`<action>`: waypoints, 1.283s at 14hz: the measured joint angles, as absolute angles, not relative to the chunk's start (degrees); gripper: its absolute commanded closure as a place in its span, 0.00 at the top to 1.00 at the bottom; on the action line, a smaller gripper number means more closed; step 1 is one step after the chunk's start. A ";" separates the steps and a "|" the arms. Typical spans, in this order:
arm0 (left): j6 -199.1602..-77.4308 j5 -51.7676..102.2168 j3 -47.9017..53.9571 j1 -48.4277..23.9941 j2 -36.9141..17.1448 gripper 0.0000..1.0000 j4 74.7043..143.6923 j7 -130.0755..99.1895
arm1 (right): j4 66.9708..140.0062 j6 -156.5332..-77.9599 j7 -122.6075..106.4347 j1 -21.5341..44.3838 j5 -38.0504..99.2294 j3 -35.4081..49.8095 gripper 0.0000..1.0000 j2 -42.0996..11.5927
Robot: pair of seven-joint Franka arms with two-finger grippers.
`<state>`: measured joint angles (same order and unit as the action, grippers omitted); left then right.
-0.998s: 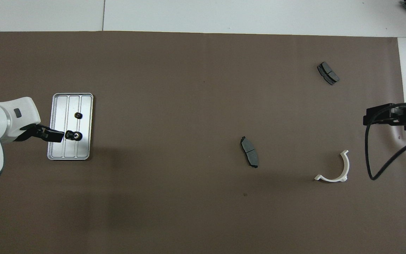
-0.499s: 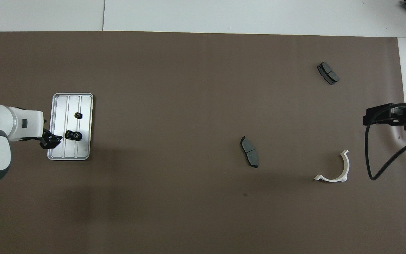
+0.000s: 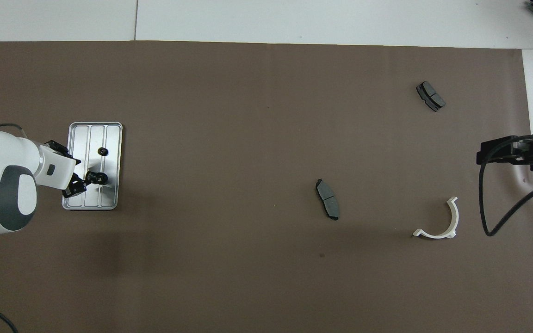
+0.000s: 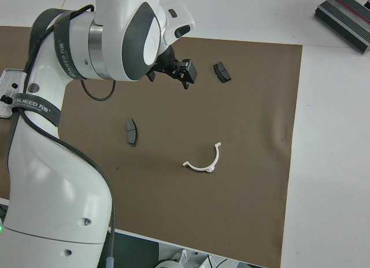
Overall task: Place bearing gear from tray to pile
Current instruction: 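Grasp the black bearing in the tray with the left gripper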
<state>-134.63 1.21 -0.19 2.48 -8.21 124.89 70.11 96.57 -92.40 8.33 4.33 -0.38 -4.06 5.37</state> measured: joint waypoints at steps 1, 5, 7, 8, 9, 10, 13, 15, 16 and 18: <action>-134.99 1.21 -0.14 2.47 -8.55 0.62 124.89 70.91 | 96.58 -92.40 8.33 4.33 -0.38 -4.06 1.00 5.37; -135.79 1.21 -0.01 2.37 -9.56 0.62 124.89 72.11 | 96.58 -92.40 8.33 4.33 -0.38 -4.06 1.00 5.37; -135.92 1.21 0.00 2.06 -9.90 0.62 124.89 72.19 | 96.58 -92.40 8.33 4.33 -0.38 -4.06 1.00 5.37; -135.92 1.21 0.00 1.93 -9.98 0.62 124.89 72.19 | 96.58 -92.40 8.33 4.33 -0.38 -4.06 1.00 5.37; -135.92 1.21 0.00 1.88 -10.00 0.62 124.89 72.20 | 96.58 -92.40 8.33 4.33 -0.38 -4.06 1.00 5.37; -135.92 1.21 0.01 1.84 -10.00 0.56 124.89 72.37 | 96.58 -92.40 8.33 4.33 -0.38 -4.06 1.00 5.37; -135.92 1.21 0.10 1.72 -10.00 0.48 124.89 73.24 | 96.58 -92.40 8.33 4.33 -0.38 -4.06 1.00 5.37; -135.92 1.21 0.11 1.71 -10.00 0.44 124.89 73.37 | 96.58 -92.40 8.33 4.33 -0.38 -4.06 1.00 5.37; -135.90 1.21 0.12 1.71 -9.99 0.42 124.89 73.39 | 96.58 -92.40 8.33 4.33 -0.38 -4.06 1.00 5.37; -135.81 1.21 0.12 1.71 -9.95 0.37 124.89 73.44 | 96.58 -92.40 8.33 4.33 -0.38 -4.06 1.00 5.37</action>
<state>-135.81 1.21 0.12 1.71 -9.95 124.89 73.44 96.58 -92.40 8.33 4.33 -0.38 -4.06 5.37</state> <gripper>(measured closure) 0.555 0.000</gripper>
